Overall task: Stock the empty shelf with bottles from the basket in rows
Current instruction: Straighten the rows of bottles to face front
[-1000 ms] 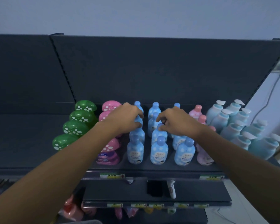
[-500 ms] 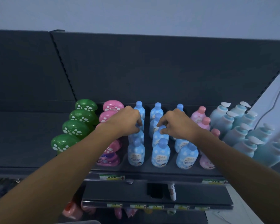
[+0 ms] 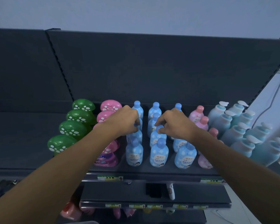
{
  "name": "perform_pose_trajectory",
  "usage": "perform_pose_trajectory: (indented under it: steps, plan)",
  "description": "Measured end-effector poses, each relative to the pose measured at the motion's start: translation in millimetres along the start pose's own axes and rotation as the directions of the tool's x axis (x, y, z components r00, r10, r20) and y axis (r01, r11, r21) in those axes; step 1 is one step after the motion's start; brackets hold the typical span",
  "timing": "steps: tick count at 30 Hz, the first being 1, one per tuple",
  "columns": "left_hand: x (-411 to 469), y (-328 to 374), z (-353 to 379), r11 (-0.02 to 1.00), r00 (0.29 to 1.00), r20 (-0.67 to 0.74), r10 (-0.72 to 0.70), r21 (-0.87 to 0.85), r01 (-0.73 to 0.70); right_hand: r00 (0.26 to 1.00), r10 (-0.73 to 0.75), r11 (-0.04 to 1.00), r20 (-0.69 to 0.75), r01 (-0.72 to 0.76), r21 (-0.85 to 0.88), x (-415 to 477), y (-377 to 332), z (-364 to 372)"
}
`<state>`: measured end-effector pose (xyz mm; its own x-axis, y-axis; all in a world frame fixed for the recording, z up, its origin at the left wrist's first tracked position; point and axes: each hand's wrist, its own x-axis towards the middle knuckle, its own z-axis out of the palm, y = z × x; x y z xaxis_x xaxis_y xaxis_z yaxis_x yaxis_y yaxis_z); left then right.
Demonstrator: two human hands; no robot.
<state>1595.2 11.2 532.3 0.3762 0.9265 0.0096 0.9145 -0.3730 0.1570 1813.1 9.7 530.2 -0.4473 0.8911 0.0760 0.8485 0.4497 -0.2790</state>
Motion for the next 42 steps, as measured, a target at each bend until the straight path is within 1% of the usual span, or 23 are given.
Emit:
perform_pose_trajectory:
  steps: [5, 8, 11, 12, 14, 16, 17, 18, 20, 23, 30, 42]
  plan:
    - [0.6, -0.1, 0.7, 1.0, 1.0, -0.014, 0.001, -0.011, -0.001, 1.0, 0.013, 1.0, 0.014, -0.013, 0.0, 0.7, 2.4, 0.6]
    - [2.2, -1.9, -0.1, 1.0, 1.0, 0.01, -0.002, -0.016, 0.002, 0.999, 0.02, 1.0, 0.032, -0.021, 0.013, 4.5, 3.4, -2.3]
    - [6.2, -5.7, -4.7, 0.999, 0.999, 0.035, -0.016, -0.029, 0.017, 0.998, 0.049, 0.999, -0.042, -0.049, -0.004, 14.4, 5.4, -7.9]
    - [8.6, -6.9, -6.8, 0.999, 1.0, 0.019, -0.022, -0.027, 0.022, 0.995, 0.061, 0.998, -0.075, -0.062, -0.012, 19.1, 6.4, -9.1]
    - [15.9, -9.6, -11.2, 0.999, 0.997, -0.061, -0.047, -0.015, 0.046, 0.99, 0.091, 0.995, -0.107, -0.094, -0.025, 28.8, 9.3, -8.9]
    - [24.7, -12.6, -13.1, 0.996, 0.985, -0.149, -0.085, 0.0, 0.086, 0.99, 0.112, 0.993, -0.086, -0.115, -0.037, 36.6, 11.9, -5.8]
    - [29.3, -14.1, -12.1, 0.995, 0.982, -0.166, -0.092, 0.01, 0.095, 0.991, 0.117, 0.992, -0.066, -0.12, -0.043, 39.3, 12.5, -3.6]
    - [33.0, -14.9, -10.7, 0.995, 0.983, -0.16, -0.088, 0.023, 0.093, 0.992, 0.117, 0.992, -0.044, -0.119, -0.047, 41.6, 12.7, -1.2]
    - [38.5, -15.4, -6.5, 0.995, 0.991, -0.101, -0.087, 0.04, 0.091, 0.994, 0.109, 0.993, -0.012, -0.109, -0.049, 45.6, 13.4, 4.7]
    - [42.2, -15.6, 1.5, 0.996, 0.995, -0.037, -0.089, 0.024, 0.089, 0.996, 0.082, 0.994, -0.024, -0.083, -0.074, 49.6, 16.0, 11.5]
    - [49.5, -20.4, 8.3, 0.997, 0.995, -0.06, -0.076, 0.023, 0.077, 0.998, 0.057, 0.993, -0.025, -0.059, -0.099, 56.6, 23.3, 11.5]
    - [54.2, -21.2, 12.0, 0.995, 0.993, -0.059, -0.097, -0.012, 0.097, 0.996, 0.078, 0.993, -0.032, -0.08, -0.091, 57.8, 29.4, 12.8]
